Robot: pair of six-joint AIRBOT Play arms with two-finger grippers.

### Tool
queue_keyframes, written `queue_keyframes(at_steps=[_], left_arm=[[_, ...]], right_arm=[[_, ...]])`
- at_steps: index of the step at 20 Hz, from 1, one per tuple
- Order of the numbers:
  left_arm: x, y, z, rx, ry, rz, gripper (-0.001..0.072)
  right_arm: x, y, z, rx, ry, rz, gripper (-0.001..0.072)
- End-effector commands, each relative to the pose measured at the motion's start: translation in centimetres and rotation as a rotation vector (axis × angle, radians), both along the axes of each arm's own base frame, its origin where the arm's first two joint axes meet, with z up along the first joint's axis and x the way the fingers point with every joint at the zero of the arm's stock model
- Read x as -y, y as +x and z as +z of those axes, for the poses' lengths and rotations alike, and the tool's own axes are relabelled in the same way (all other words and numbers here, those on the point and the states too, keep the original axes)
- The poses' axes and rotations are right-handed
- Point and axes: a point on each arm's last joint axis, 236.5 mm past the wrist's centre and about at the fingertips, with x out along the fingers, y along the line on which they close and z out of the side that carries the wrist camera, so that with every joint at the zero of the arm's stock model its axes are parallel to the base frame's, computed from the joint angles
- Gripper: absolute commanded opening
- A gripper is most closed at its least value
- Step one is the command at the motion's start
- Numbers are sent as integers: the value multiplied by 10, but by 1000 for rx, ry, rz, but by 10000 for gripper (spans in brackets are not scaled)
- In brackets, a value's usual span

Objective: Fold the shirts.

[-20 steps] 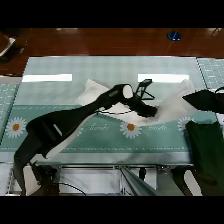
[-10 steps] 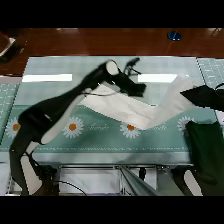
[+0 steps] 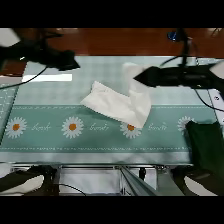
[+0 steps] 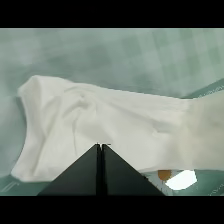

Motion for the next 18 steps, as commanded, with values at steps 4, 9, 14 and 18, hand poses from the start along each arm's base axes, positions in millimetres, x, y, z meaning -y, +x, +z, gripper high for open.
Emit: queue_keyframes(at_steps=[4,9,14,18], left_arm=[[-42,-106,-27,99,-81,202,20],[-36,-148,-96,-35,-137,238,20],[-44,-136,-112,-23,-155,312,19],[-46,-128,-106,6,-178,342,19]], right_arm=[[-119,43,-80,-104,-23,148,23],[-166,51,-136,-201,-22,156,140],[-164,28,-118,-274,45,254,415],[-59,48,-38,-201,41,217,406]])
